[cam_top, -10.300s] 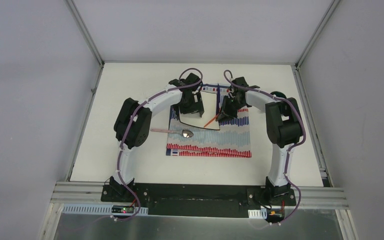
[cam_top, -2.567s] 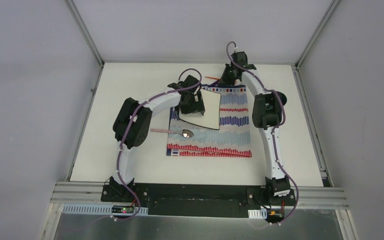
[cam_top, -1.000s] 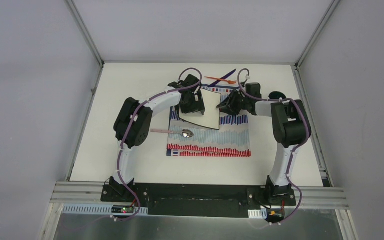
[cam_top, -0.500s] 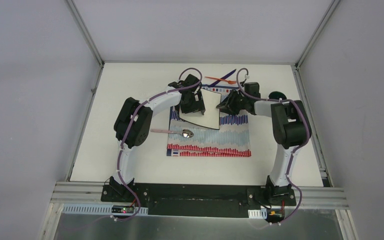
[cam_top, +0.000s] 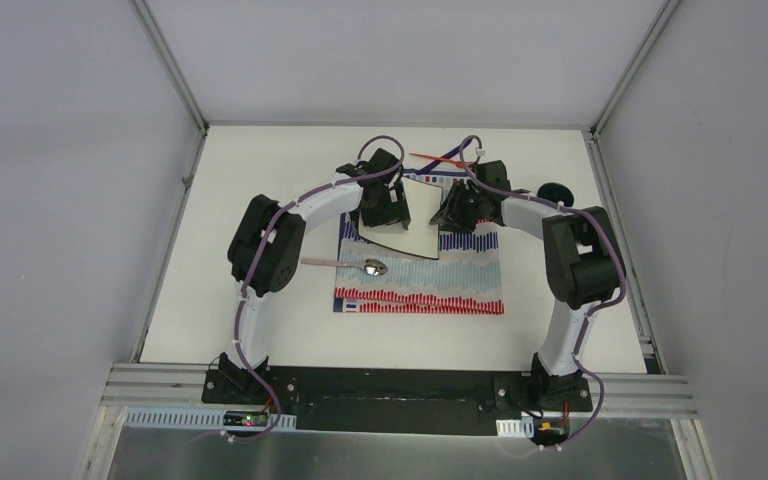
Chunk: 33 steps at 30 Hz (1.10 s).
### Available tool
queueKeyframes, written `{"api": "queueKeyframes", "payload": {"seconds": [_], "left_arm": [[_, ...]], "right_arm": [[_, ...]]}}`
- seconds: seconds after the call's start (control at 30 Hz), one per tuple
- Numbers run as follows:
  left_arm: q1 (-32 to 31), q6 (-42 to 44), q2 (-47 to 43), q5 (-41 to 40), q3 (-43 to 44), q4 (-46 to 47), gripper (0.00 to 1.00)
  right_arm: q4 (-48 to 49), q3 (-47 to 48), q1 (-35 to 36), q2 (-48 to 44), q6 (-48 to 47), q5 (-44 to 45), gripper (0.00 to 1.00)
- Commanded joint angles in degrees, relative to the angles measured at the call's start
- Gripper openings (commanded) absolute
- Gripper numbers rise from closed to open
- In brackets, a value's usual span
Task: Set the dinner table for one person
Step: Place the plate on the napkin.
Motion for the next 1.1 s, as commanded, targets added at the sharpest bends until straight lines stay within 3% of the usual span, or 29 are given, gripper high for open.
{"api": "queueKeyframes", "payload": {"seconds": [0.0, 0.73, 0.87, 1.07], "left_arm": [[-3.86, 6.39, 11.62, -13.34, -7.13, -10.71, 0.83], [-3.87, 6.48, 12.15, -13.18, -7.14, -10.27, 0.83], [-3.87, 6.48, 12.42, -12.82, -7.04, -10.26, 0.83], [-3.87, 6.48, 12.21, -12.77, -7.51, -10.09, 0.83]], "right_arm": [[-1.72, 1.46, 0.25, -2.84, -1.65, 1.99, 0.42], [16.26, -3.45, 0.24, 12.6, 4.01, -2.79, 0.42], [23.86, -5.24, 0.24, 16.06, 7.19, -5.68, 0.42], [25.92, -3.95, 1.08, 17.98, 9.75, -9.78, 0.42]]}}
